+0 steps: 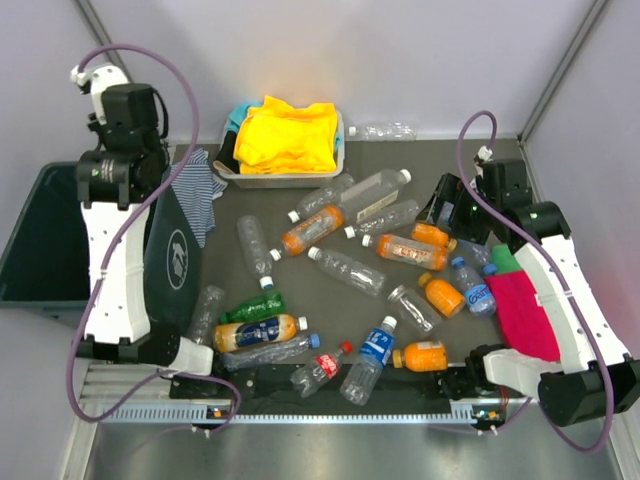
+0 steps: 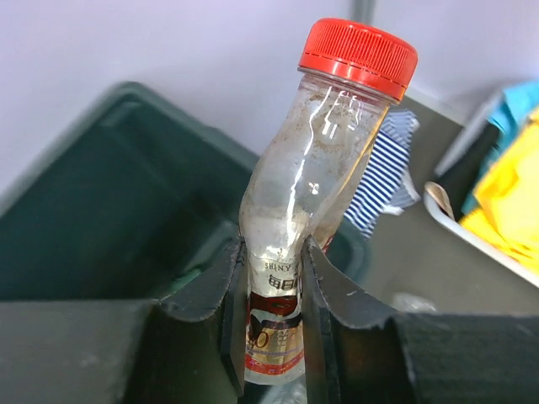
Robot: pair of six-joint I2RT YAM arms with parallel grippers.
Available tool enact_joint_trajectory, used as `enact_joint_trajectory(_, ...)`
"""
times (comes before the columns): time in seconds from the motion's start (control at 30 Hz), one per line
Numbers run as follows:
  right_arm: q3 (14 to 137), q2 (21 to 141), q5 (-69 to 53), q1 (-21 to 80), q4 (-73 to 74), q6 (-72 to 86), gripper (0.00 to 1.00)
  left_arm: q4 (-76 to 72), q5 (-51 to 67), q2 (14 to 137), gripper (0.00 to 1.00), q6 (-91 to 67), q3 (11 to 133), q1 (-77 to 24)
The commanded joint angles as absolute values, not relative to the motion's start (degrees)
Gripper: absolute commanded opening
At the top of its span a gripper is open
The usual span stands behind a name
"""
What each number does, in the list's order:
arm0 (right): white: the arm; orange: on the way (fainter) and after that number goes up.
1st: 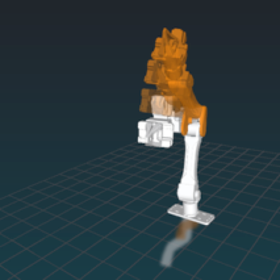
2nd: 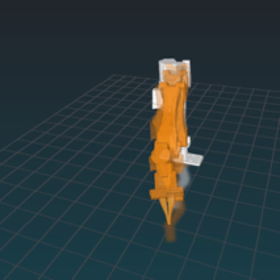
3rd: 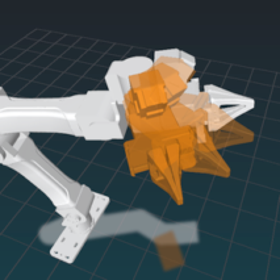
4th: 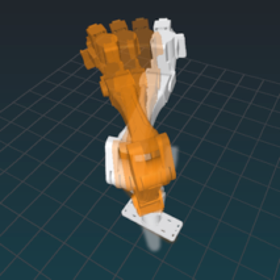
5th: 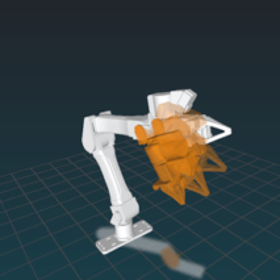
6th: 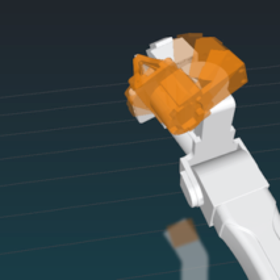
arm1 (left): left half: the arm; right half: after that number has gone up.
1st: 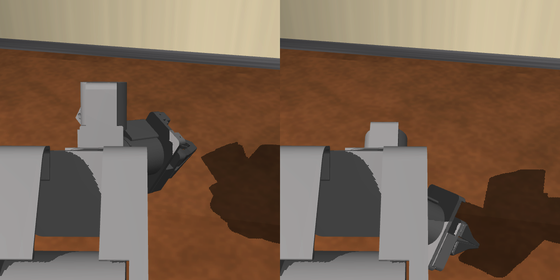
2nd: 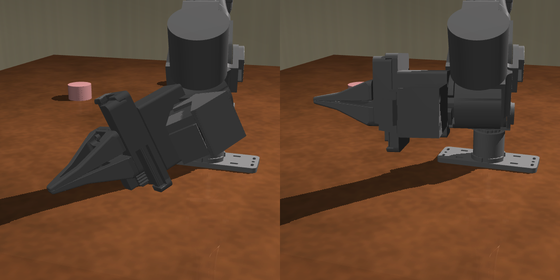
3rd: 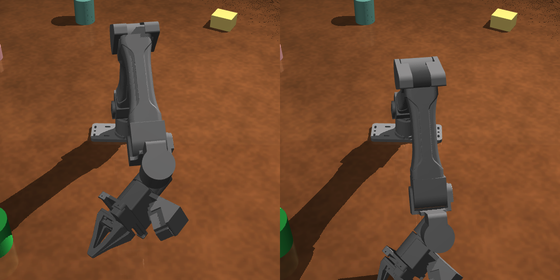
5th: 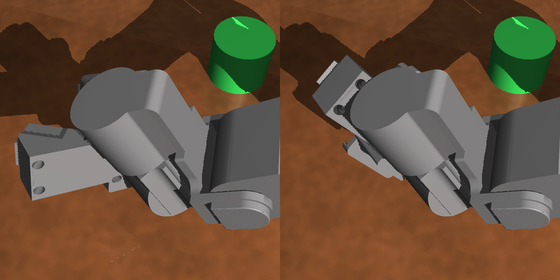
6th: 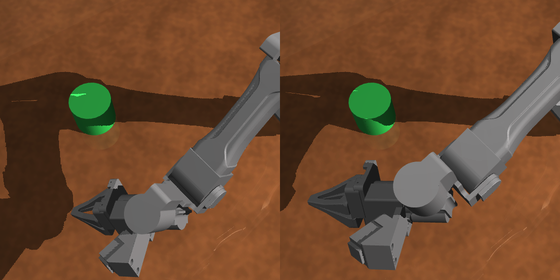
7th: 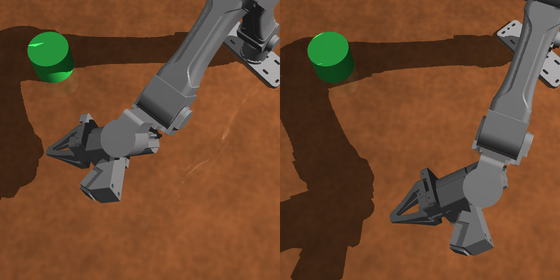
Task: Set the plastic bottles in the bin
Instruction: Place the plastic bottle in the trash bin.
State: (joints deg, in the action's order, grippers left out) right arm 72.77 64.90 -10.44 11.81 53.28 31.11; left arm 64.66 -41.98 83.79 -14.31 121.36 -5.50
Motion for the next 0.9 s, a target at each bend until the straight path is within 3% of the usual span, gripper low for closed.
enact_joint_trajectory(0.0, 76.03, 64.95, -10.9, 11.43, 52.29, 30.94, 0.99, 63.72, -44.65, 80.07, 0.01, -11.6, 121.21, -3.78)
enact_joint_trajectory(0.13, 75.85, 64.95, -10.64, 11.43, 52.47, 30.85, 0.99, 64.07, -46.31, 78.75, 0.04, -12.13, 119.36, -2.81)
enact_joint_trajectory(0.23, 75.67, 64.95, -10.63, 11.51, 52.3, 30.67, 0.99, 64.95, -47.54, 77.52, 0.21, -13.53, 117.08, -2.02)
enact_joint_trajectory(0.33, 75.32, 64.95, -11.33, 11.34, 51.95, 30.76, 0.99, 65.04, -47.55, 75.24, 0.61, -14.59, 114.18, -1.85)
enact_joint_trajectory(0.37, 75.41, 65.13, -12.03, 11.34, 51.94, 30.76, 0.99, 65.13, -47.2, 74.89, 0.86, -14.85, 113.74, -1.85)
enact_joint_trajectory(0.43, 76.29, 66.09, -14.14, 11.25, 51.51, 31.38, 0.99, 65.39, -46.76, 74.18, 0.96, -15.12, 112.68, -1.85)
enact_joint_trajectory(0.53, 76.9, 67.5, -14.77, 11.34, 51.24, 31.38, 0.99, 64.34, -42.99, 73.13, 0.99, -13.02, 112.15, -1.85)
enact_joint_trajectory(0.73, 76.64, 69.26, -16.17, 11.34, 50.71, 30.94, 0.99, 61.35, -20.59, 73.47, 0.98, -9.05, 111.54, -2.63)
enact_joint_trajectory(0.87, 76.47, 69.52, -15.73, 11.34, 51.06, 30.59, 0.99, 59.94, -19.93, 75.32, 0.97, -9.32, 110.13, -11.57)
